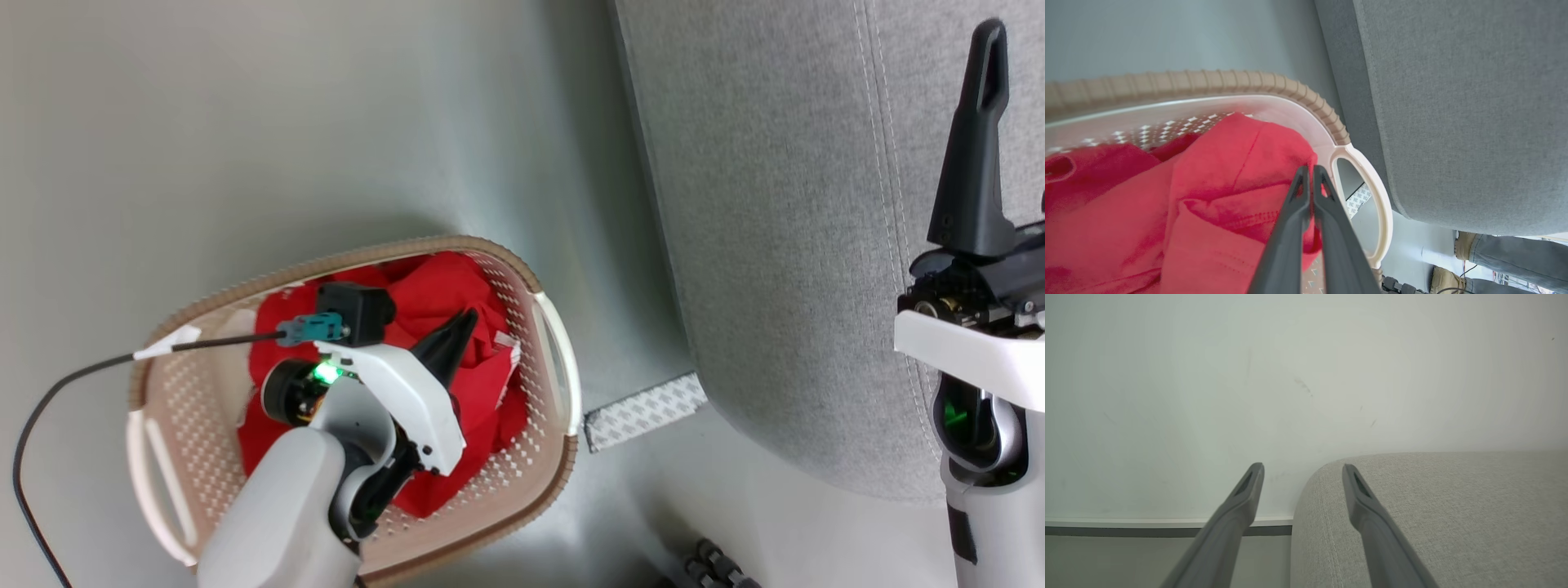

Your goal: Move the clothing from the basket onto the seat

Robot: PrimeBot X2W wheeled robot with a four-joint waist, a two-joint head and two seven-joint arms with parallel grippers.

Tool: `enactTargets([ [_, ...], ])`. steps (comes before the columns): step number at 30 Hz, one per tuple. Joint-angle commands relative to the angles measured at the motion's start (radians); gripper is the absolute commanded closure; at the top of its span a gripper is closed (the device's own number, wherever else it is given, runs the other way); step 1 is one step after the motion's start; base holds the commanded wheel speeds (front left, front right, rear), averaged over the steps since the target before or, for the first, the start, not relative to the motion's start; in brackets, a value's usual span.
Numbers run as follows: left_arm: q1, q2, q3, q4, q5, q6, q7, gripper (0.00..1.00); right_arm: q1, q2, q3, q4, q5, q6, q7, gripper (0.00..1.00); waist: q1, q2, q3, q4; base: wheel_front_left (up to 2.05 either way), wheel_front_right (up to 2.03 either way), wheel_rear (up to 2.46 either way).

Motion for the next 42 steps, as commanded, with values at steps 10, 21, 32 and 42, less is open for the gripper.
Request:
enactTargets([
  [10, 0.077, -0.045, 0.028, -0.027, -0.13, -0.01, -0.026, 1.0, 0.087, 0.003, -0.035, 0.014, -0.049, -0.002, 0.001, 0.0, 0.0, 0.0, -0.154, 0.083, 0.0, 0.0, 0.0],
  [21, 0.159, -0.081, 0.024, -0.057, -0.289, -0.025, -0.048, 1.0, 0.212, -0.007, -0.102, 0.017, -0.093, -0.002, 0.001, 0.0, 0.0, 0.0, -0.318, 0.144, 0.0, 0.0, 0.0],
  [32, 0.252, -0.087, 0.008, -0.086, -0.391, -0.024, -0.093, 1.0, 0.32, -0.03, -0.141, 0.028, -0.104, -0.002, 0.001, 0.0, 0.0, 0.0, -0.483, 0.197, 0.0, 0.0, 0.0],
  [42, 0.339, -0.089, -0.001, -0.155, -0.536, -0.012, -0.122, 1.0, 0.399, -0.063, -0.159, 0.033, -0.099, -0.002, 0.001, 0.0, 0.0, 0.0, -0.621, 0.233, 0.0, 0.0, 0.0],
])
